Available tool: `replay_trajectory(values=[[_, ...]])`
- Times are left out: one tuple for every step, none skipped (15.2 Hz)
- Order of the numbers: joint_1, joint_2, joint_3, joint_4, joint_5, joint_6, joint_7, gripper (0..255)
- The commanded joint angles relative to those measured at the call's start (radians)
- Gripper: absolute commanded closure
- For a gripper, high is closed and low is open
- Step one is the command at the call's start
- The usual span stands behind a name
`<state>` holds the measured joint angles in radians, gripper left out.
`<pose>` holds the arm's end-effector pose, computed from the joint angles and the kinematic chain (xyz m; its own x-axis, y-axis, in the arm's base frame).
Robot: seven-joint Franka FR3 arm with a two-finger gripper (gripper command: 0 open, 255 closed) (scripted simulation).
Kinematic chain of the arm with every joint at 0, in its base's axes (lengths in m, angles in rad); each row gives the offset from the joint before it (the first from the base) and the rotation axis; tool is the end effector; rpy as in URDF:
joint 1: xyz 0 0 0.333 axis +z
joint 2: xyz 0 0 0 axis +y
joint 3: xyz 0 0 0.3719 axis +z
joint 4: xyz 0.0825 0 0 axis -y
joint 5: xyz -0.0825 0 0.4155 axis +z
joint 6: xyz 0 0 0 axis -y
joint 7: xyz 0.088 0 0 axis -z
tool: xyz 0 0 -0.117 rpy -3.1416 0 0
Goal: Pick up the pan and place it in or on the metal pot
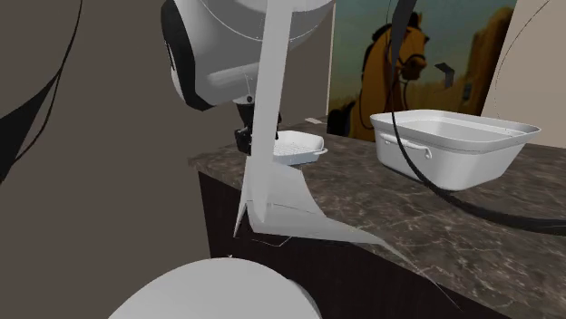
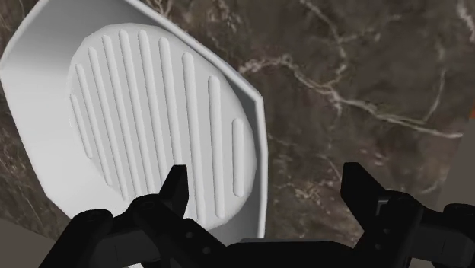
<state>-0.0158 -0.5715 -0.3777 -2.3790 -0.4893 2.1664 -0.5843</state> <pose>0.3768 -0.2091 0.5767 0.8985 0.4260 0.1061 0.3561 -0.8486 0.3914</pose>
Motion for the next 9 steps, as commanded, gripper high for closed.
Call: replay_trajectory(values=[[-0.001, 0.017, -0.012, -0.009, -0.006, 0.029, -0.002, 0], [-0.001, 0.025, -0.017, -0.015, -0.008, 0.044, -0.002, 0], [-0.002, 0.033, -0.023, -0.02, -0.01, 0.058, -0.001, 0], [-0.003, 0.047, -0.031, -0.029, -0.014, 0.081, 0.0, 0], [-0.003, 0.047, -0.031, -0.029, -0.014, 0.081, 0.0, 0], [-0.003, 0.047, -0.031, -0.029, -0.014, 0.081, 0.0, 0], [-0.003, 0.047, -0.031, -0.029, -0.014, 0.081, 0.0, 0], [-0.003, 0.047, -0.031, -0.029, -0.014, 0.081, 0.0, 0], [-0.003, 0.047, -0.031, -0.029, -0.014, 0.081, 0.0, 0]])
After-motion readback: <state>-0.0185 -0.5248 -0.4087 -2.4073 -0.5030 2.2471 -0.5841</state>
